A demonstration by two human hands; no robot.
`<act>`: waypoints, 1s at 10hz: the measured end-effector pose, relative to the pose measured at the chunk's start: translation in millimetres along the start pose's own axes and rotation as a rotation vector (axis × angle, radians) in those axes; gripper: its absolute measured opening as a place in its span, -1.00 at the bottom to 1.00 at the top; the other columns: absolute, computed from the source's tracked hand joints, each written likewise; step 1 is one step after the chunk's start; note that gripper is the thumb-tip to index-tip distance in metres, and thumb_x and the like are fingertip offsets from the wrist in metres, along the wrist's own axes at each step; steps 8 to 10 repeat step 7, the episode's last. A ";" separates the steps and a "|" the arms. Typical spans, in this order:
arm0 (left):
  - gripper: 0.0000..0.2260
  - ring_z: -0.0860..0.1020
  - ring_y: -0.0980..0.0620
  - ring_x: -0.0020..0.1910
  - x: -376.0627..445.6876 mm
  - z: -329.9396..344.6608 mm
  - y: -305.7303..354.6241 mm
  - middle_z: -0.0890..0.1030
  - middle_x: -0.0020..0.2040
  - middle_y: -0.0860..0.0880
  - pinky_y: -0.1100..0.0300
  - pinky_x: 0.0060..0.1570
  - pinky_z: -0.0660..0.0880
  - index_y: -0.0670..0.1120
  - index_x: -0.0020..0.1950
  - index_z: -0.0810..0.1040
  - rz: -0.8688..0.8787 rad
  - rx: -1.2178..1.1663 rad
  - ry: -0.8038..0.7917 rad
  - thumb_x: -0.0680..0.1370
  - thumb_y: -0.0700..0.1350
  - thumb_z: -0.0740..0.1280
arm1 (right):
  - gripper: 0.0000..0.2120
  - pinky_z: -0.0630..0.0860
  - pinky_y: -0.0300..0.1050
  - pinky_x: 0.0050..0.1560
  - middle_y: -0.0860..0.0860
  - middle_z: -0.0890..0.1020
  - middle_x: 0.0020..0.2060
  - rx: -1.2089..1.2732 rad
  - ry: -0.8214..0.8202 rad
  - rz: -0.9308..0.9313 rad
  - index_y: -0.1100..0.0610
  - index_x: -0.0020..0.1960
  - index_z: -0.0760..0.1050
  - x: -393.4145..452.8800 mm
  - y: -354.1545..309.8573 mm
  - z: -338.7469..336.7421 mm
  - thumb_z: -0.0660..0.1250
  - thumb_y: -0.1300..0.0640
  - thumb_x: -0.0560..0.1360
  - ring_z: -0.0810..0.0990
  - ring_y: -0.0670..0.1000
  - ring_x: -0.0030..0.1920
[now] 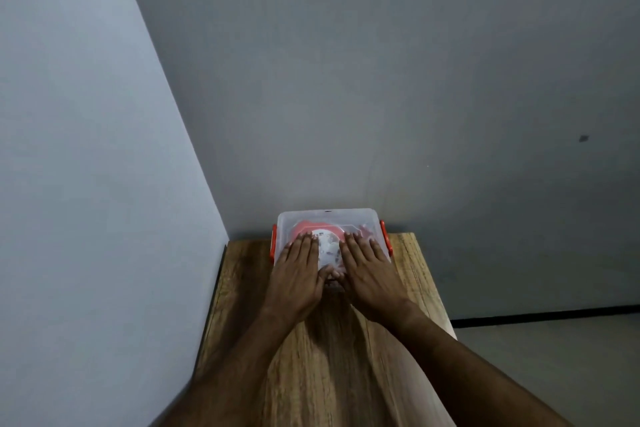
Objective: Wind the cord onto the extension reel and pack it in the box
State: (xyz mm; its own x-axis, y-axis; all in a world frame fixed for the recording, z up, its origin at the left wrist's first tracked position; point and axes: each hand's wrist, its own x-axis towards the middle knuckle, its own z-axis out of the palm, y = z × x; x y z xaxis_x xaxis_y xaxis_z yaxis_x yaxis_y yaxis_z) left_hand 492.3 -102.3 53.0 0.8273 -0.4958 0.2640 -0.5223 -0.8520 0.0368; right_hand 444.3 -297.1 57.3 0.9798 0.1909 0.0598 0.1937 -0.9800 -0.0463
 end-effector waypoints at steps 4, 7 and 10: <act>-0.30 0.55 -0.21 0.38 8.3 1.1 2.8 0.54 0.42 -0.23 -0.13 0.39 0.34 -0.25 0.47 0.49 -0.040 -0.004 -0.083 0.73 0.17 -0.21 | -0.08 -0.21 0.06 0.63 0.10 -0.09 0.64 0.153 0.036 0.099 0.16 0.65 -0.13 13.6 -5.1 -9.4 -0.58 -0.35 0.49 -0.19 0.06 0.64; -0.28 0.51 -0.25 0.41 6.2 6.9 3.1 0.49 0.45 -0.26 -0.17 0.40 0.38 -0.28 0.49 0.45 -0.039 0.019 -0.018 0.72 0.16 -0.25 | -0.08 -0.22 0.07 0.62 0.17 -0.10 0.64 0.167 0.019 0.123 0.21 0.64 -0.14 9.3 -2.7 -21.4 -0.59 -0.31 0.48 -0.18 0.12 0.64; -0.28 0.51 -0.25 0.41 6.2 6.9 3.1 0.49 0.45 -0.26 -0.17 0.40 0.38 -0.28 0.49 0.45 -0.039 0.019 -0.018 0.72 0.16 -0.25 | -0.08 -0.22 0.07 0.62 0.17 -0.10 0.64 0.167 0.019 0.123 0.21 0.64 -0.14 9.3 -2.7 -21.4 -0.59 -0.31 0.48 -0.18 0.12 0.64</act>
